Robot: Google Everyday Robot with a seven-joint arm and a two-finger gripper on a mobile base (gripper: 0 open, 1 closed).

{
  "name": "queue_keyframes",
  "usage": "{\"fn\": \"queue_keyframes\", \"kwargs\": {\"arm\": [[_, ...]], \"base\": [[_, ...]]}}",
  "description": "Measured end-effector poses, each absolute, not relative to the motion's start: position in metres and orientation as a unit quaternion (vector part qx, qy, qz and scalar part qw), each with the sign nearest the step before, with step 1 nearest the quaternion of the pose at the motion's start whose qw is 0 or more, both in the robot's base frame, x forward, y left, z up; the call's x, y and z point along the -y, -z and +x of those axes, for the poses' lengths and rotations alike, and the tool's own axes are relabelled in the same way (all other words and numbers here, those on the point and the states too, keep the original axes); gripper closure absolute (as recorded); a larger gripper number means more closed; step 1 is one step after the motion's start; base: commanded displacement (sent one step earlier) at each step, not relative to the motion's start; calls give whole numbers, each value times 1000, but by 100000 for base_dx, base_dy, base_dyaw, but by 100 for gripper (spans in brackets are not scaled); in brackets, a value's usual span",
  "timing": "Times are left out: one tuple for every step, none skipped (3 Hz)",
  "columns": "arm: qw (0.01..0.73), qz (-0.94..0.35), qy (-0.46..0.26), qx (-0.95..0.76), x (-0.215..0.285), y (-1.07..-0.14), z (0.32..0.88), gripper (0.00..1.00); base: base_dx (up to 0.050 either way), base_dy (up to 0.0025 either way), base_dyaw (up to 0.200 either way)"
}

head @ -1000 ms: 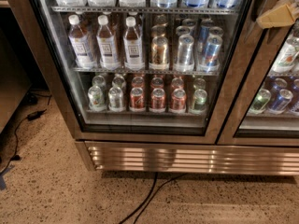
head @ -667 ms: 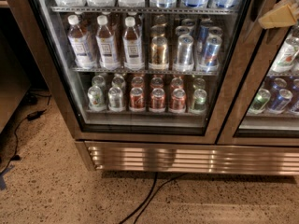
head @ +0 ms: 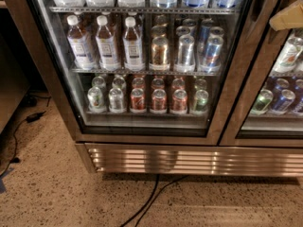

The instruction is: Open left fridge door

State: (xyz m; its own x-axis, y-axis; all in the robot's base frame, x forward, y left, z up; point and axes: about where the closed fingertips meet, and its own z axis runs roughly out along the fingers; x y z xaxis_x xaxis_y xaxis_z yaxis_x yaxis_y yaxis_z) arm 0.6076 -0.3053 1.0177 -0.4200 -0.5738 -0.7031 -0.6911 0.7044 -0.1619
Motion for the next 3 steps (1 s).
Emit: {"fn": "queue_keyframes", "kwargs": {"arm": [[385, -377, -76, -839, 305, -1018, 608, 81], [385, -377, -76, -839, 305, -1018, 608, 59], [385, -377, -76, -839, 305, -1018, 608, 36]], "base": [[0, 0, 0], [0, 0, 0], [0, 0, 0]]}}
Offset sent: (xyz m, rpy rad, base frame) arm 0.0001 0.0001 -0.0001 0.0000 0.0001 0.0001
